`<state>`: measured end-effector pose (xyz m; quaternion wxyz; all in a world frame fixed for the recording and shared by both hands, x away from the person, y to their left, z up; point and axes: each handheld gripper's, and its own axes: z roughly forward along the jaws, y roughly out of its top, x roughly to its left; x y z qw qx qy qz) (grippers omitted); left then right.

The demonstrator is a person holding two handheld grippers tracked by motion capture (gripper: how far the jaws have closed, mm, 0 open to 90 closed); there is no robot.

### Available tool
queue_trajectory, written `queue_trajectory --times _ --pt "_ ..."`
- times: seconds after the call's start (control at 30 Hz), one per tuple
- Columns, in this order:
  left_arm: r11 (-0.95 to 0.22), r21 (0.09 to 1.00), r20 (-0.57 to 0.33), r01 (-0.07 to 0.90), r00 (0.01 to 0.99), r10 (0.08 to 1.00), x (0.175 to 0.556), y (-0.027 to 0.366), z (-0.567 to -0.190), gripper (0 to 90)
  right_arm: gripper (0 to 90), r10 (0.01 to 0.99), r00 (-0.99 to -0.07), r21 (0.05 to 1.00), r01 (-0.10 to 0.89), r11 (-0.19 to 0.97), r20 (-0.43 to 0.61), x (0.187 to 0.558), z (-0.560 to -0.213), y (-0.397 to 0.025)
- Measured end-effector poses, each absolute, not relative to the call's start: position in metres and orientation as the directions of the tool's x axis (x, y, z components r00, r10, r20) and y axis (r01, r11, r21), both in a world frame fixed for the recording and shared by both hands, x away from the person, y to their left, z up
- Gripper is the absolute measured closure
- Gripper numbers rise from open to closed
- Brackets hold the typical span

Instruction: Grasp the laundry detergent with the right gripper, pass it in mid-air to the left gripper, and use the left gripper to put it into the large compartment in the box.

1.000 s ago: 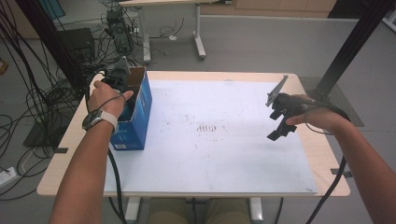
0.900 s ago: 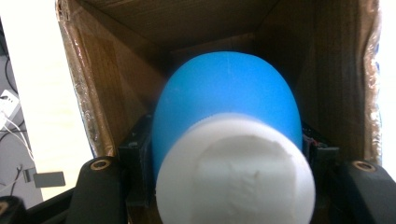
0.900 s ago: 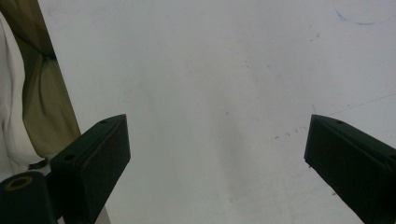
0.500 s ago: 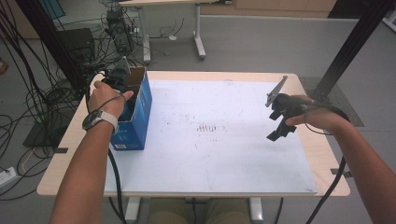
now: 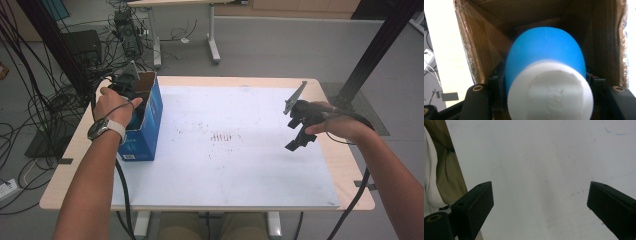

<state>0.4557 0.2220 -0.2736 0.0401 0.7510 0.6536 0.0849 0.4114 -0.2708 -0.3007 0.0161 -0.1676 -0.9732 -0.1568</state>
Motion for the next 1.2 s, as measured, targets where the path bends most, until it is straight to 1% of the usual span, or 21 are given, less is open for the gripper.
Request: queue_trajectory --times 1.2 --pt "-0.143 0.168 0.074 0.975 0.132 0.988 0.4559 0.2226 -0.2763 37.1 7.0 0.326 -0.941 0.292 0.337 0.895 0.089 0.4111 -0.3039 -0.2717"
